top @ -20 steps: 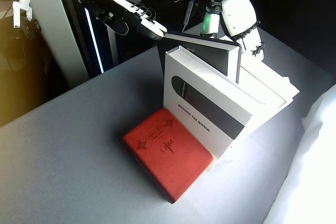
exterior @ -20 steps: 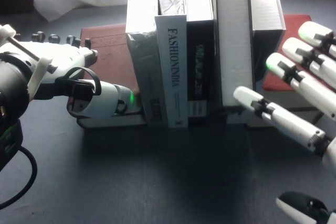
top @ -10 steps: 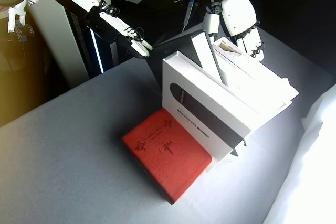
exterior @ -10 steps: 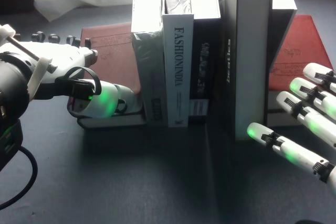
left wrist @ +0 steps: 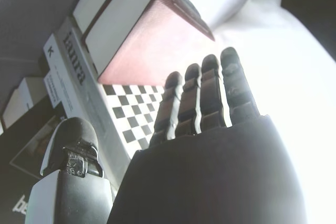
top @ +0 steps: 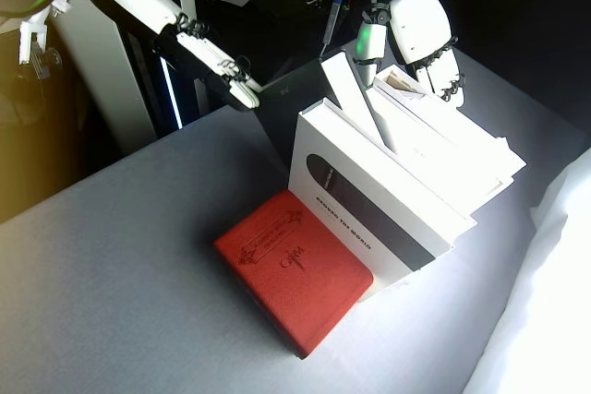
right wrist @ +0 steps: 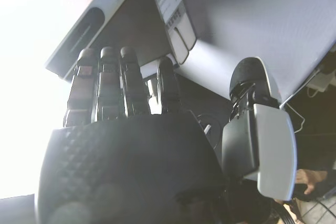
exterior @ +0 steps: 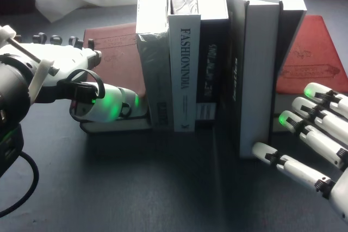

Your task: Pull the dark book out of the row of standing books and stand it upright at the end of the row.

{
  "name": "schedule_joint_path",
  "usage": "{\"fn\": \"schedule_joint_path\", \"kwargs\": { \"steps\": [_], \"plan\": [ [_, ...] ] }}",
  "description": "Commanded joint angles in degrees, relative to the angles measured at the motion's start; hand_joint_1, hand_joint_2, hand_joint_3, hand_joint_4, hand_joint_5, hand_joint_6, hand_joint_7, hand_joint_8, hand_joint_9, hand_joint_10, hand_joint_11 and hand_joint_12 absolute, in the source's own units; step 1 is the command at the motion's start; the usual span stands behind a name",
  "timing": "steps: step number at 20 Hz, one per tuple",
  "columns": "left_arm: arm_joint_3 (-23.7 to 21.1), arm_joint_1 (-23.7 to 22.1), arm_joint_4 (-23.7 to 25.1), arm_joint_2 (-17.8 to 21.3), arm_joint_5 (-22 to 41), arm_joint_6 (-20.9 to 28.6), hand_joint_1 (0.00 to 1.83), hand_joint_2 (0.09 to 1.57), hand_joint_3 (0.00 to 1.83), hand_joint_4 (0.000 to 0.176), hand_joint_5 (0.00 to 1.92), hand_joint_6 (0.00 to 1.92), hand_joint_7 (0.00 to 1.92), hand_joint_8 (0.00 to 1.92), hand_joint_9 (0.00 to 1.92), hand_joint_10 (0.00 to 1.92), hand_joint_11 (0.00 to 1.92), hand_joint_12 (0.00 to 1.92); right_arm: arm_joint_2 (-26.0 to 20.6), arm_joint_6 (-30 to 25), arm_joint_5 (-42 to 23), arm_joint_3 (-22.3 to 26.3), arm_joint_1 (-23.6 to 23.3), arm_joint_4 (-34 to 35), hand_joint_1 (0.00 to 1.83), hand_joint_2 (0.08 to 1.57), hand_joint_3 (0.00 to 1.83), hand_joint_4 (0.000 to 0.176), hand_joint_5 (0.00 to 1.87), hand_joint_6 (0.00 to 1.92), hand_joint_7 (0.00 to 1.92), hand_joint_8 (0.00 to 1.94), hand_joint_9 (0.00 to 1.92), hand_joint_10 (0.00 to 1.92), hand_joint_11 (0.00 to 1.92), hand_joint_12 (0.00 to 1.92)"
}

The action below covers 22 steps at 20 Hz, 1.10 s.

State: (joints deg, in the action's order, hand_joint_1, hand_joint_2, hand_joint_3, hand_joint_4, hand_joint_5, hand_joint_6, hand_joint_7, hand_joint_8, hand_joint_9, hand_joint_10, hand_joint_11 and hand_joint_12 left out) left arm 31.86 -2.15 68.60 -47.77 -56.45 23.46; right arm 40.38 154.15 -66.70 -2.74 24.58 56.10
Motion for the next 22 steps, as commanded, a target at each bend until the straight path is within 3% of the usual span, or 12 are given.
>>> {"fn": "schedule_joint_path", "kwargs": {
  "steps": [1, 22],
  "plan": [
    [-0.34, -0.61, 4.72, 0.47, -0.78, 0.07, 0.0, 1.21, 0.0, 0.0, 0.02, 0.0, 0.01, 0.0, 0.0, 0.0, 0.0, 0.0, -0.12, 0.13, -5.24, -0.39, -0.23, -3.4, 0.0, 1.16, 0.0, 0.0, 0.0, 0.0, 0.0, 0.0, 0.0, 0.0, 0.0, 0.0],
    [-0.37, -0.79, 4.35, 0.45, -0.79, 0.19, 0.0, 1.22, 0.0, 0.0, 0.05, 0.02, 0.03, 0.01, 0.01, 0.0, 0.0, 0.0, 3.55, -0.79, -3.93, -4.72, 2.88, -3.42, 0.0, 1.17, 0.0, 0.0, 0.01, 0.0, 0.0, 0.0, 0.0, 0.0, 0.0, 0.0]
  ]
}}
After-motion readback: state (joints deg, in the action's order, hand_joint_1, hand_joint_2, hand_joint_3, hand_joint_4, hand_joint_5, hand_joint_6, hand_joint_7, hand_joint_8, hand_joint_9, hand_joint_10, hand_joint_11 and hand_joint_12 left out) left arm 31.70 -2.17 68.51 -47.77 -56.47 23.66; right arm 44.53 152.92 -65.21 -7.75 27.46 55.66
